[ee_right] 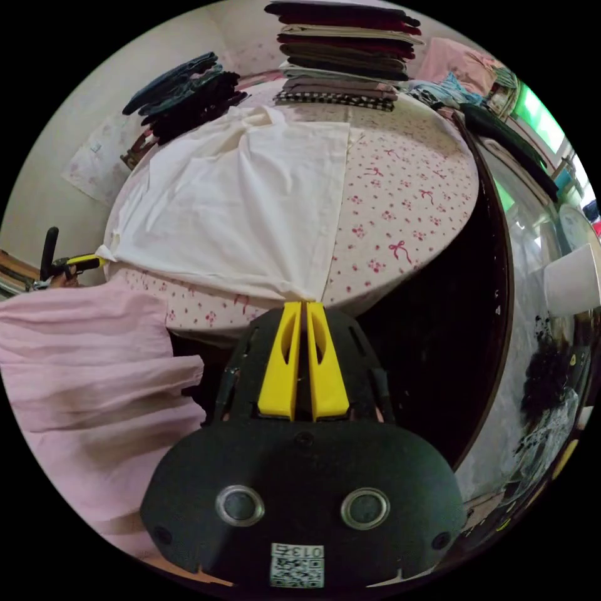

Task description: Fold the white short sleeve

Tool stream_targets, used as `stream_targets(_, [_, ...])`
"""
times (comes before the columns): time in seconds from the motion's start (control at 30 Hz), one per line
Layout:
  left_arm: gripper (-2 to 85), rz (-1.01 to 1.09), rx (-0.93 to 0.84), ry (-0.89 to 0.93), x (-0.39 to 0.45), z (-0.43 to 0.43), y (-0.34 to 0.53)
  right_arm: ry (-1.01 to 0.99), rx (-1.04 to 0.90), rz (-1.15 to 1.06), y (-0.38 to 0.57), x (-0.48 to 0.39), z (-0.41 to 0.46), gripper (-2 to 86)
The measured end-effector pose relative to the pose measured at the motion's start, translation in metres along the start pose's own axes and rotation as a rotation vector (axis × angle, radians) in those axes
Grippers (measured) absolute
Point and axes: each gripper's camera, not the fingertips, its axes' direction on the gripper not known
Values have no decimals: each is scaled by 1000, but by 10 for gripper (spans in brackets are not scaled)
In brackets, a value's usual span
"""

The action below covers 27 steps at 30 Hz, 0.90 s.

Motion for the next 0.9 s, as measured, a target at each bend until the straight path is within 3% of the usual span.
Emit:
stream_targets(0.2, [4,-108,-8,31,-27,-23,32,8,-23,57,27,38,-12,19])
stream_targets(0.4, [14,-346,156,-33,-61,-63,27,23,101,90,5,79,-25,24])
stream_targets(0.77, [81,-237,82,-225,-88,-34,-126,-89,188,-96,-136,40,-7,44])
stream_targets(0.9, [84,-220,53,-153,-110,-19,-144,-137,178,-214,-190,-11,9,55])
